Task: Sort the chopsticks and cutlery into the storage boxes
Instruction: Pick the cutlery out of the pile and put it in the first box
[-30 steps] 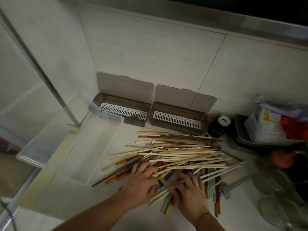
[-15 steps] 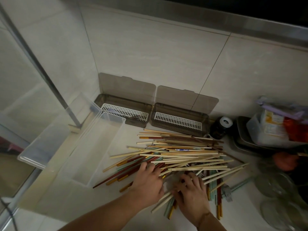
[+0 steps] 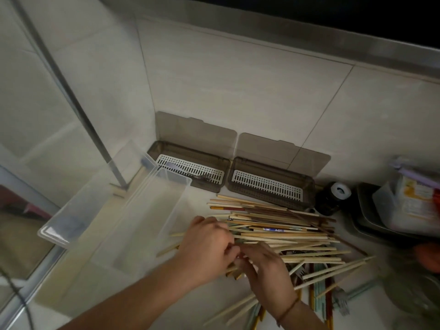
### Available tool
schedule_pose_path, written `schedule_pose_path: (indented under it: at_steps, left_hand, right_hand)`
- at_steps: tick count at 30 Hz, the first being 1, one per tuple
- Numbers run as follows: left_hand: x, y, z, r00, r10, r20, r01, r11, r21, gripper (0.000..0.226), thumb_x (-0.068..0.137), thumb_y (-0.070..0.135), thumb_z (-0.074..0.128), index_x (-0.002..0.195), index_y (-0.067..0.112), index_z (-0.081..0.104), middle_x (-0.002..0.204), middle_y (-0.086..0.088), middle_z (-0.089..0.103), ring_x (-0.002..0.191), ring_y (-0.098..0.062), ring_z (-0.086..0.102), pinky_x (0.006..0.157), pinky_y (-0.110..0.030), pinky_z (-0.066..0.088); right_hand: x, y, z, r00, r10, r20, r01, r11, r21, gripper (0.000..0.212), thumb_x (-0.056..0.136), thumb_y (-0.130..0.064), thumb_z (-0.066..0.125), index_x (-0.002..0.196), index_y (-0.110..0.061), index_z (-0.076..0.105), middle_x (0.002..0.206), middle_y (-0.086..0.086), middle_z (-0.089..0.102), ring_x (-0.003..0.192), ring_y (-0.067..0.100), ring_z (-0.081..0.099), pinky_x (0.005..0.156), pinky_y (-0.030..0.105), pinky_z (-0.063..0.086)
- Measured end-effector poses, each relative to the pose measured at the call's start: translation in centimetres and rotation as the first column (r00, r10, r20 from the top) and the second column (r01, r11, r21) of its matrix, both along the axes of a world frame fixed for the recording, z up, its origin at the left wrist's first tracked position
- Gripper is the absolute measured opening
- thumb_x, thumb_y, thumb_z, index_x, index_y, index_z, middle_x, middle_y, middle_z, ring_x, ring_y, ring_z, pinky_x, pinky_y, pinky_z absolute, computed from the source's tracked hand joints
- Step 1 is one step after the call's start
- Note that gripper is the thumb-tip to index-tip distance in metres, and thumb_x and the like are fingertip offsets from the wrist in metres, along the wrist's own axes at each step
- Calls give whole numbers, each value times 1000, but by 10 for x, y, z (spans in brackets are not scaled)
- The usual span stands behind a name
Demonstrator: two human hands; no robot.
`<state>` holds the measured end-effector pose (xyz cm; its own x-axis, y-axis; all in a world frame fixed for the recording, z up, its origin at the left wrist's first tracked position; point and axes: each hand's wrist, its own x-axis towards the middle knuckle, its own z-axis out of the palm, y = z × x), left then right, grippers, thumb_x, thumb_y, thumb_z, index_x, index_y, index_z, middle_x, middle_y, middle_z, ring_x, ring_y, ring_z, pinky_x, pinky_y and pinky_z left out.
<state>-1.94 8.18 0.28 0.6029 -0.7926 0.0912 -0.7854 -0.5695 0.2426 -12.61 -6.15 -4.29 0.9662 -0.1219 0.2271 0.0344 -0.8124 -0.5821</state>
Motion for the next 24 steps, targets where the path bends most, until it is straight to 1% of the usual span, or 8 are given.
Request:
schedule_pose_path:
  at_steps: [3,6,11,15,17,19,21,24]
  left_hand:
    - [17,1,6,964,40,-262,-126,940,-318,38,79,60,55,81,26,73,82,12,66,84,-2,59,77,-27,47]
    - [18,6,7,830,4,-558,-296,851,-434,40,76,61,61,103,31,67,96,18,68,91,4,62,81,-22,52]
    - [35,14,-6,873,54,-486,-326,804,-498,16,91,29,59,103,29,69,95,17,70,89,0,64,79,-29,53]
    - [59,21,-9,903,96,-419,-314,814,-490,15,92,20,56,95,27,69,86,13,68,79,-4,62,71,-32,52]
    - [75,24,-13,947,111,-301,-239,870,-431,16,91,22,54,93,27,69,86,10,68,78,-10,61,69,-33,52]
    - [92,26,-13,982,101,-161,-156,915,-373,11,86,19,62,89,27,69,83,9,68,75,-14,60,66,-31,49]
    - [106,26,-11,998,54,-21,-58,940,-336,19,75,11,74,83,27,68,78,11,67,74,-15,58,65,-28,44]
    - [126,25,-13,993,26,118,11,951,-308,24,71,11,78,84,28,68,78,12,65,75,-15,54,66,-26,33]
  right_hand:
    - [20,7,19,989,-63,-134,115,899,423,19,88,-25,67,94,-43,67,80,-12,70,74,4,62,67,21,49]
    - [43,6,35,969,-193,-154,247,720,649,20,85,1,66,78,-17,68,74,7,70,66,14,65,60,30,51]
    - [84,2,59,948,-197,-248,295,262,919,9,86,1,60,78,-3,64,73,23,66,63,27,64,61,31,54]
    - [95,-4,50,940,-105,-326,340,378,861,16,72,-11,75,86,-8,69,86,23,69,72,28,66,64,28,55]
    - [104,-12,47,947,-226,-227,321,694,644,33,74,-6,77,103,-16,65,101,3,69,86,11,66,72,19,53]
    - [117,-22,46,993,-119,26,112,977,179,28,79,-21,75,105,-28,65,108,-17,64,99,1,58,85,19,47]
    - [136,-26,45,991,127,34,-119,978,-173,17,83,-36,65,99,-32,69,100,-21,66,98,6,58,86,32,46]
    - [163,-23,48,965,241,-100,-258,938,-230,16,82,-31,63,94,-32,73,84,-15,70,79,11,60,73,35,49]
